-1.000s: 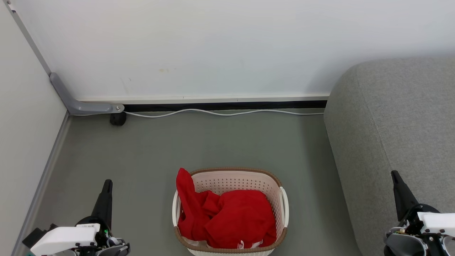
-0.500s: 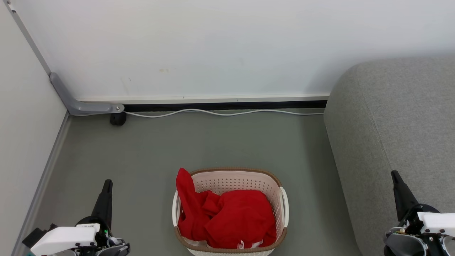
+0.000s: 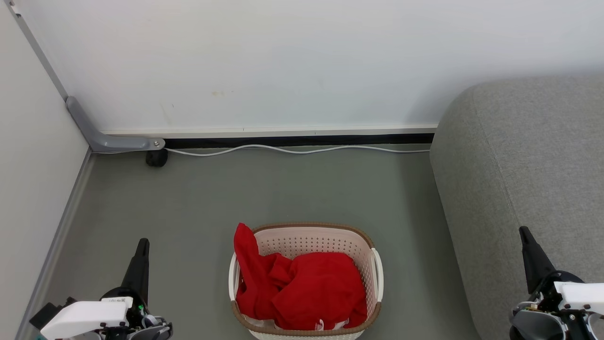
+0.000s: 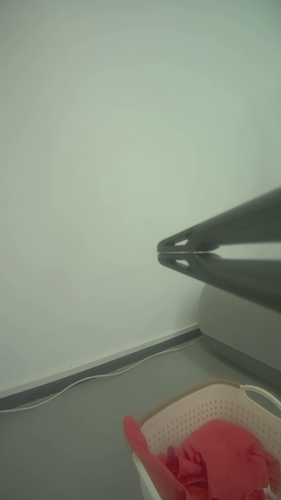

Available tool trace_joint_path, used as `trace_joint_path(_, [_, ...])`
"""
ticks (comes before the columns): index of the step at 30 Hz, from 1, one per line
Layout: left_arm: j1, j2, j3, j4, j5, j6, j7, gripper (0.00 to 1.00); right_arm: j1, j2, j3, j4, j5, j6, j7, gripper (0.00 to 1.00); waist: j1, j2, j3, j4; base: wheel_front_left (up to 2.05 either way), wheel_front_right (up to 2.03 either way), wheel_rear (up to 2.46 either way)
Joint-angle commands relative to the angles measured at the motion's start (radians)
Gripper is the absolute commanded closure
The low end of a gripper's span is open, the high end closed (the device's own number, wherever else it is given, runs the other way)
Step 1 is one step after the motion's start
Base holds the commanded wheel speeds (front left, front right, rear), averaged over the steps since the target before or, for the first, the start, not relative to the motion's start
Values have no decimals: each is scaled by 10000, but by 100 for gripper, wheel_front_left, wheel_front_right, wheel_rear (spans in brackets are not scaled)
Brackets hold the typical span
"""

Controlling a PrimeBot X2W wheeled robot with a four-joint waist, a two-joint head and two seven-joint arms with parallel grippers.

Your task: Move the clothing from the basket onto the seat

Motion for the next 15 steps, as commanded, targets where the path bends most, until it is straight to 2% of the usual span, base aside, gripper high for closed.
trace_joint_path(1, [-580,171,323,-289,-40,-75,31,100,-165,-100,175,-313,116,17,75,100,0,0,0,0,0,0,0])
trace_joint_path(15, [-580,171,323,-289,-40,-75,31,100,-165,-100,175,-313,116,17,75,100,0,0,0,0,0,0,0])
